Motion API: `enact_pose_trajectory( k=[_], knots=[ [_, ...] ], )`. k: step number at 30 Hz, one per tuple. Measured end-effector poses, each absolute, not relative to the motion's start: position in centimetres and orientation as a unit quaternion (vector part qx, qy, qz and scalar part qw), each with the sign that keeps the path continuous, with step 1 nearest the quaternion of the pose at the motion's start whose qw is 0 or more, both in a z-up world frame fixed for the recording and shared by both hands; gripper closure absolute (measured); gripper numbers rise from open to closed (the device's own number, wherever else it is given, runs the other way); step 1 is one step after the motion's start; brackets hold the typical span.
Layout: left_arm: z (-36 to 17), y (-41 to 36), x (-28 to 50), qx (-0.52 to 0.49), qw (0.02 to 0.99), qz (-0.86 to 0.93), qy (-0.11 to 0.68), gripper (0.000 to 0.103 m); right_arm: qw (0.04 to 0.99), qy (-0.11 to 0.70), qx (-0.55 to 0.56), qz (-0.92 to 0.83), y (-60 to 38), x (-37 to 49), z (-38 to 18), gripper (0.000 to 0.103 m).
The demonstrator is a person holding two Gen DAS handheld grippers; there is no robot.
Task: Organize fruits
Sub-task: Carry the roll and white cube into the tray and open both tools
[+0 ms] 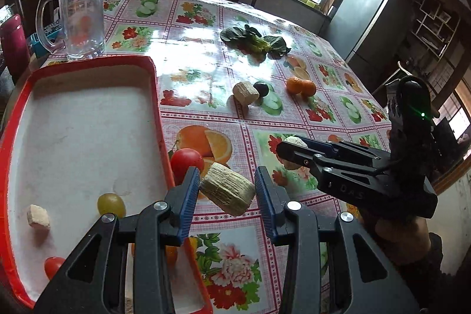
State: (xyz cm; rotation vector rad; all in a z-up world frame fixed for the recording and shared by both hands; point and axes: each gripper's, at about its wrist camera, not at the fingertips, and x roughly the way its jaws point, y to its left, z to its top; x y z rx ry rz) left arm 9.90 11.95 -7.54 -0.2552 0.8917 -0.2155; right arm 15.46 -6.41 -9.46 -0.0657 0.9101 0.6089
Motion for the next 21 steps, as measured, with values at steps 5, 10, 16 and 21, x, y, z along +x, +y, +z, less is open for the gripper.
enact_pose_trajectory(
  k=[5,10,16,21],
  knots=[
    [-7.4,13.9,8.5,-0.132,0.892,-0.088,0.423,0.066,0.85,0.424,-0.032,0.312,-4.4,14.4,-8.4,0.073],
    [-7.2,16.2,7.3,-0.141,0.895,-0.068,0.417,0.066,0.844,0.418,-0.038,0.335,-1.8,13.3,-7.9,0.073],
    [-7.1,19.5,5.9,-0.152,0.899,-0.04,0.409,0.066,0.835,0.414,-0.046,0.36,1.6,12.2,-7.6,0.073],
    [-7.0,22.1,5.2,-0.166,0.9,-0.016,0.403,0.066,0.825,0.416,-0.054,0.379,4.2,11.7,-7.8,0.073]
  ],
)
